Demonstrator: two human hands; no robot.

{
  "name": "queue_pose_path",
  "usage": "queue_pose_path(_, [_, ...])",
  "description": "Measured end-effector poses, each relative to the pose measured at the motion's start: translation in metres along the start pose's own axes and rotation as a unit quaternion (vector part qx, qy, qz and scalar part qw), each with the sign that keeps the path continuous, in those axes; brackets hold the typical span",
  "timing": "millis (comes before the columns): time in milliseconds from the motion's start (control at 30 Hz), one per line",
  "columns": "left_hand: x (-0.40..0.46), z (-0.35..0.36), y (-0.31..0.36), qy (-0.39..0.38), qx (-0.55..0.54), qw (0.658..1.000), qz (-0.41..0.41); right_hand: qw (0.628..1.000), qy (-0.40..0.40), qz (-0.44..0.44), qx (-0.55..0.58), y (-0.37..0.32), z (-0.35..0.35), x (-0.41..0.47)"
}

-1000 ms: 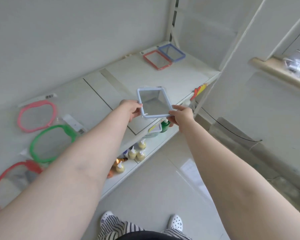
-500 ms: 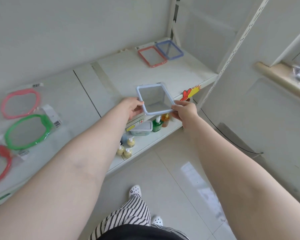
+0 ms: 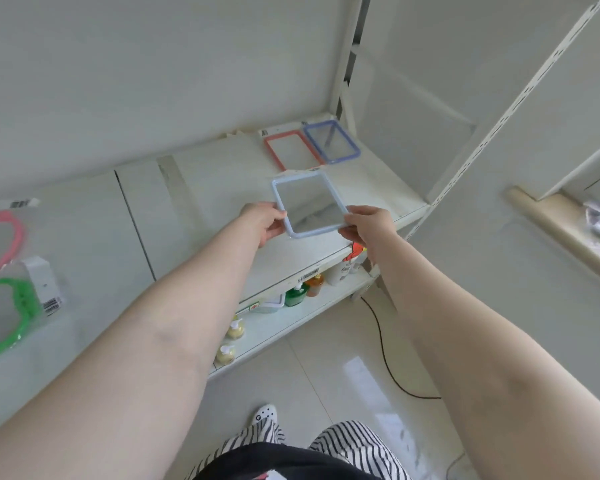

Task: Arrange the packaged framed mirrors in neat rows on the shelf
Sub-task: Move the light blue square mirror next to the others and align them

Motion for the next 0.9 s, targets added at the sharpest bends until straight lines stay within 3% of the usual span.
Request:
queue_pose_path(300, [0.04, -0.016, 0.032, 0.095, -0.06, 0.993, 0.023, 0.991, -0.121, -0.006, -0.057, -0.039, 0.032, 0.077])
queue_pose_path(533, [0.065, -0.031, 0.037, 0.216, -0.12, 0.966, 0.078, 0.971, -0.219, 0.001, -0.096, -0.051, 0.062, 0.141])
queue_pose_path(733, [0.093, -0.054, 0.045, 0.29, -0.105, 0.943, 0.124, 0.97, -0.231, 0.019, -0.07, -0.045, 0.091, 0.179])
queue_pose_path(900, [0.123, -0.064, 0.057, 0.273, -0.056, 0.948, 0.154, 0.977, -0.205, 0.007, -0.057, -0.038, 0.117, 0.218])
Point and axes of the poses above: each hand's wrist, its own x-axis towards the middle knuckle, its own z-axis out of the palm, y = z × x, the point moved 1 cm from there along x, towards the middle knuckle, and after that the axes turned 10 degrees about -y, right-handed, at the moved point
